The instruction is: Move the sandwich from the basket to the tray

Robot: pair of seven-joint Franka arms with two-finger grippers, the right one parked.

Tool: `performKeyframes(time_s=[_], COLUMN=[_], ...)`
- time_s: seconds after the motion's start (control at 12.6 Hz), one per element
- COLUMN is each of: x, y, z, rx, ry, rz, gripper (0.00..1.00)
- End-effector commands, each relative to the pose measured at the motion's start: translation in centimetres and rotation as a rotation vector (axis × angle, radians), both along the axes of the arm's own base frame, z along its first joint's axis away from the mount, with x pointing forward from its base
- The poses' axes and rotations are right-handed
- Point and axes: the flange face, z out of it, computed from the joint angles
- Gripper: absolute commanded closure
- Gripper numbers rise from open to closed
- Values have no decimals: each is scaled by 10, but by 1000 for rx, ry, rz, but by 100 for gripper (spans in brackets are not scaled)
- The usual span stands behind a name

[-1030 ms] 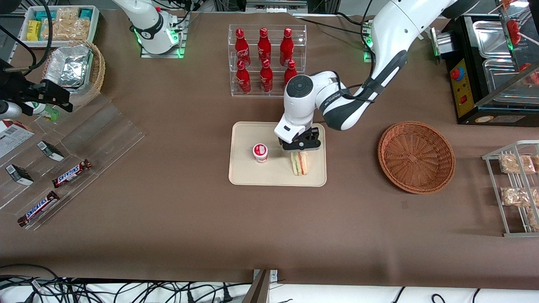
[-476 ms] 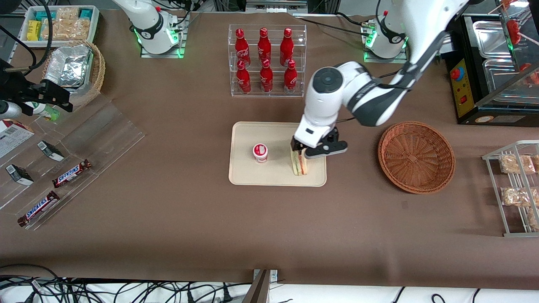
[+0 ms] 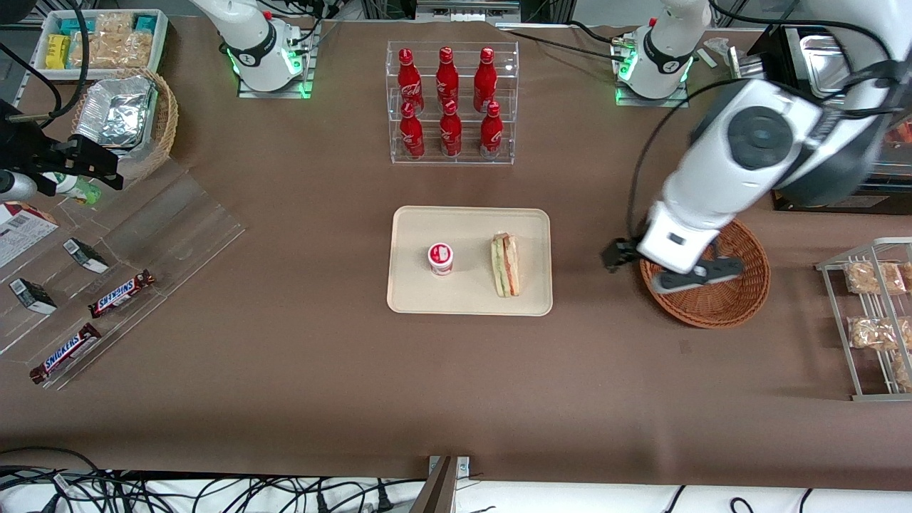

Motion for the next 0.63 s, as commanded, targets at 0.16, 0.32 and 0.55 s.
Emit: performKeyframes(time_s=[0.16, 0.32, 0.55], x=[18, 27, 39], y=[80, 126, 192], z=[19, 22, 2], rx=[-6, -25, -47], ry=[31, 20, 53], rz=[-99, -152, -254], gripper=[0, 0, 0])
